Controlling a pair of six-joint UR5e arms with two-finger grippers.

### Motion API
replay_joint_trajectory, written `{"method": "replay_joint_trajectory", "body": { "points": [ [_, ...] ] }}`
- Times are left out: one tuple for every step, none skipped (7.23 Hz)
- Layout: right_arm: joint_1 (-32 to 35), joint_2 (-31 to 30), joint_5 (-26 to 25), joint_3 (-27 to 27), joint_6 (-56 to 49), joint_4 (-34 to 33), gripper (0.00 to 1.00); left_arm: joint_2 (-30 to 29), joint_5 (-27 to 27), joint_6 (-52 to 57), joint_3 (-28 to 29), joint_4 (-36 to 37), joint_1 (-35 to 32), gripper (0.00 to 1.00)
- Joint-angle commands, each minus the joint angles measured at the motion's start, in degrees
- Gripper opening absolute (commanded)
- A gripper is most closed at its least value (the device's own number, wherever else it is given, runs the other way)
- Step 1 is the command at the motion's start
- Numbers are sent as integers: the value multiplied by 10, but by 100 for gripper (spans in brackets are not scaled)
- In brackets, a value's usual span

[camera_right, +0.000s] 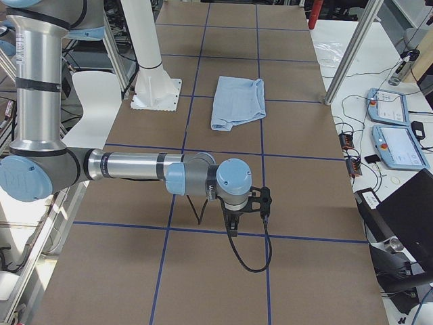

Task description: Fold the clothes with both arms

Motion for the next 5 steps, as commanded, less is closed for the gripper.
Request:
{"method": "replay_joint_trajectory", "body": {
  "points": [
    [0,0,0,0,0,-1,100,0,-1,-1,0,1,0,100],
    [0,0,0,0,0,0,100,0,-1,-1,0,1,0,100],
    [0,0,-1,0,0,0,100,0,-22,-1,0,5,0,100],
    [0,1,-1,0,0,0,100,2,-28,-1,0,5,0,100],
    [0,1,-1,0,0,0,100,2,-28,-1,0,5,0,100]
  ]
}}
